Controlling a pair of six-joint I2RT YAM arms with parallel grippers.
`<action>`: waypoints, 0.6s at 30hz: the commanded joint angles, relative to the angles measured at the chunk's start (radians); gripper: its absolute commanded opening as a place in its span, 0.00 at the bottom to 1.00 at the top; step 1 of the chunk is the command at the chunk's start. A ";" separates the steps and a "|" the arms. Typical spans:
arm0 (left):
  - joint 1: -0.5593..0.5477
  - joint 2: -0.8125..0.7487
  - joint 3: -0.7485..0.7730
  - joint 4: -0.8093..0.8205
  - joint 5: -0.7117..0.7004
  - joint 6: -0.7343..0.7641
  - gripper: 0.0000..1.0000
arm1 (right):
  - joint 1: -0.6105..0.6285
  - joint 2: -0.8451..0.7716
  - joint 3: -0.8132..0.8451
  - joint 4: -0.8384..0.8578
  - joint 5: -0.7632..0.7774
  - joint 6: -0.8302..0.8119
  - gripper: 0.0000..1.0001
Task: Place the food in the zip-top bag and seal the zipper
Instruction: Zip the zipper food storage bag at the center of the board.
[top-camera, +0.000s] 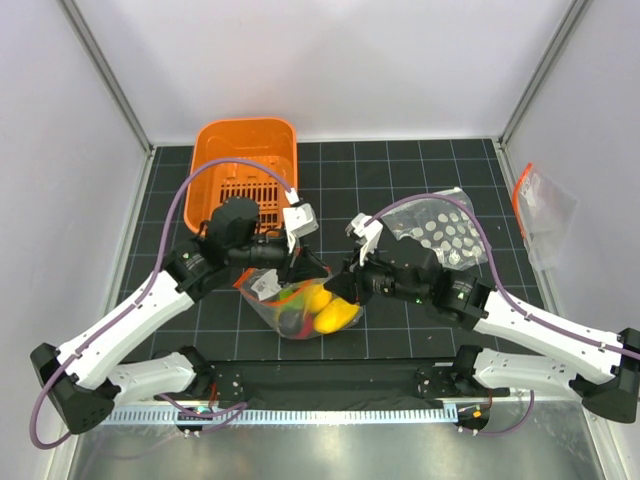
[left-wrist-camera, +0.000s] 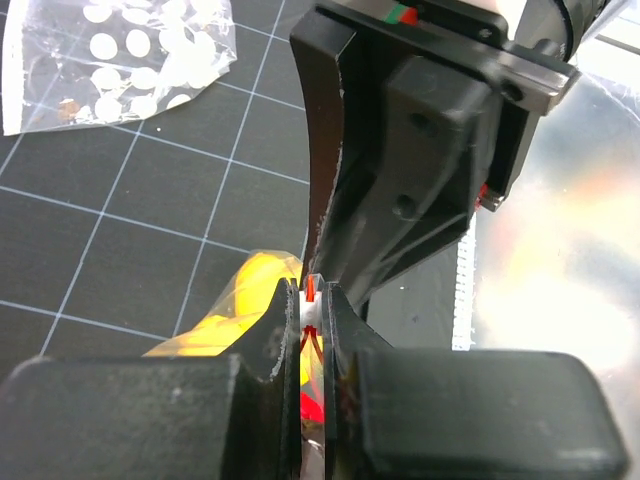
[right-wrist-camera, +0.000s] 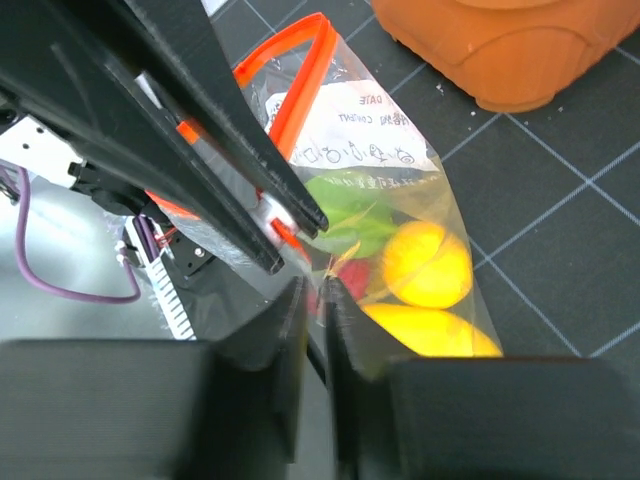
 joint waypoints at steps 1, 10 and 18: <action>-0.004 -0.035 0.012 0.022 -0.004 0.007 0.00 | 0.002 -0.042 -0.022 0.099 -0.035 -0.032 0.24; -0.004 -0.072 0.006 0.032 0.028 -0.004 0.00 | 0.003 -0.141 -0.152 0.268 -0.067 -0.120 0.47; -0.004 -0.095 -0.005 0.035 0.070 -0.013 0.00 | 0.002 -0.160 -0.165 0.328 -0.097 -0.164 0.48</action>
